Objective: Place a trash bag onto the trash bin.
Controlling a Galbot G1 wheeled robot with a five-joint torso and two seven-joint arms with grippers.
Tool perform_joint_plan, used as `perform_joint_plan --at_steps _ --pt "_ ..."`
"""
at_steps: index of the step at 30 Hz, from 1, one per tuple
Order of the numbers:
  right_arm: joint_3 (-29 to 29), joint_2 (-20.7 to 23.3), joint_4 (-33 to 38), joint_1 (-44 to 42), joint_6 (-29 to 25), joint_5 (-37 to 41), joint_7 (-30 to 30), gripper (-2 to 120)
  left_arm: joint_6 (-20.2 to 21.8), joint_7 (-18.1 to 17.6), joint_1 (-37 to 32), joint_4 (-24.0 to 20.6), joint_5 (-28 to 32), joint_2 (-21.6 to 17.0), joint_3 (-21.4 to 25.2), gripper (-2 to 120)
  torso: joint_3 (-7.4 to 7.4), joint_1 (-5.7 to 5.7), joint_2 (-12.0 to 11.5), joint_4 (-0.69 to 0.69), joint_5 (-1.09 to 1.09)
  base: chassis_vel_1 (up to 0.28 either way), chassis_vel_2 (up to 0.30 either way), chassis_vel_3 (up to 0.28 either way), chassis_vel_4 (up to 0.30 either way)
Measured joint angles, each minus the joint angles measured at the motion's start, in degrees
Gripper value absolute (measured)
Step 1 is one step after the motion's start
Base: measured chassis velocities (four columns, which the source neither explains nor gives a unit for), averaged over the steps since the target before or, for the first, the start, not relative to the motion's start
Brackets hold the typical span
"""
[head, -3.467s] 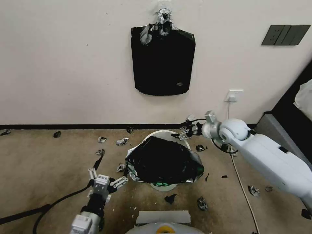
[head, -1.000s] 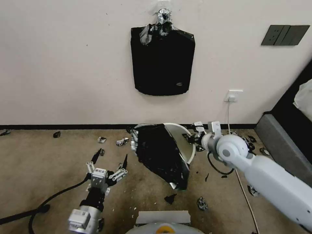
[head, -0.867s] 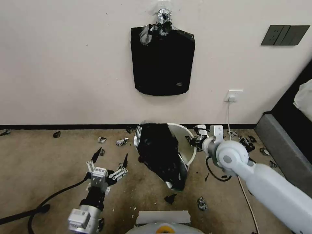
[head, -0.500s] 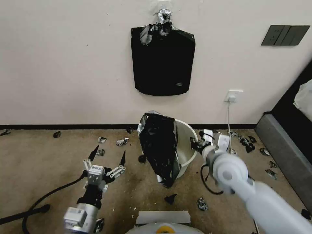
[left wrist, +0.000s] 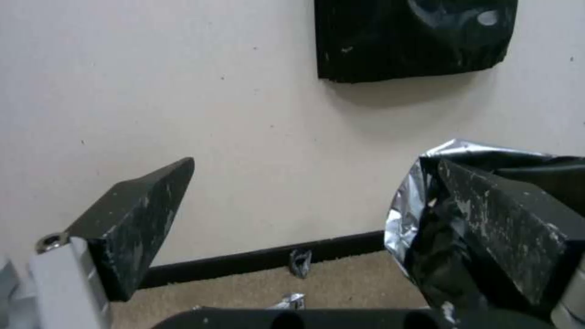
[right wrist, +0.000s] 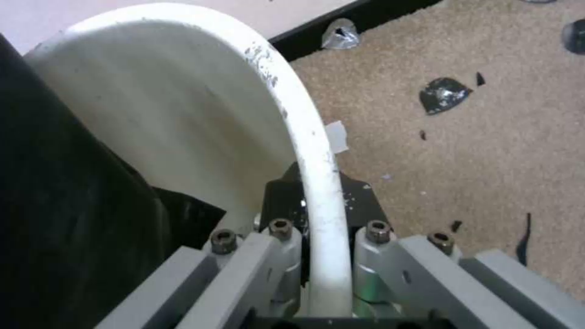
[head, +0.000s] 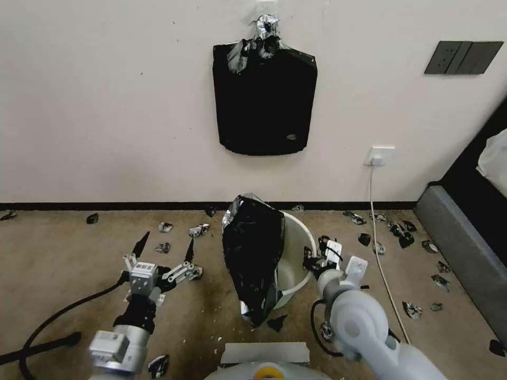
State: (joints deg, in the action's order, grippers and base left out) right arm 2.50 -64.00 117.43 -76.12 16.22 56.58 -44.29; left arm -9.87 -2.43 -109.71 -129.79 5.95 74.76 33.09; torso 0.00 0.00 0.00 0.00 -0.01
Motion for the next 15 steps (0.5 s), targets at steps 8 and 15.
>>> perform_joint_plan --at_steps 8,15 --pt "-0.30 -0.39 -0.78 -0.26 -0.19 -0.63 -0.31 9 0.00 0.00 0.23 0.36 -0.10 0.40 -0.57 100 0.00 0.00 0.00 0.00 0.01 0.000 0.000 0.000 0.000" --pt "0.34 1.21 1.79 -0.85 -0.06 -1.90 -0.24 37 0.02 0.00 0.05 0.23 -0.39 0.69 -1.37 100 0.00 0.00 0.00 0.00 0.01 0.000 0.000 0.000 0.000"
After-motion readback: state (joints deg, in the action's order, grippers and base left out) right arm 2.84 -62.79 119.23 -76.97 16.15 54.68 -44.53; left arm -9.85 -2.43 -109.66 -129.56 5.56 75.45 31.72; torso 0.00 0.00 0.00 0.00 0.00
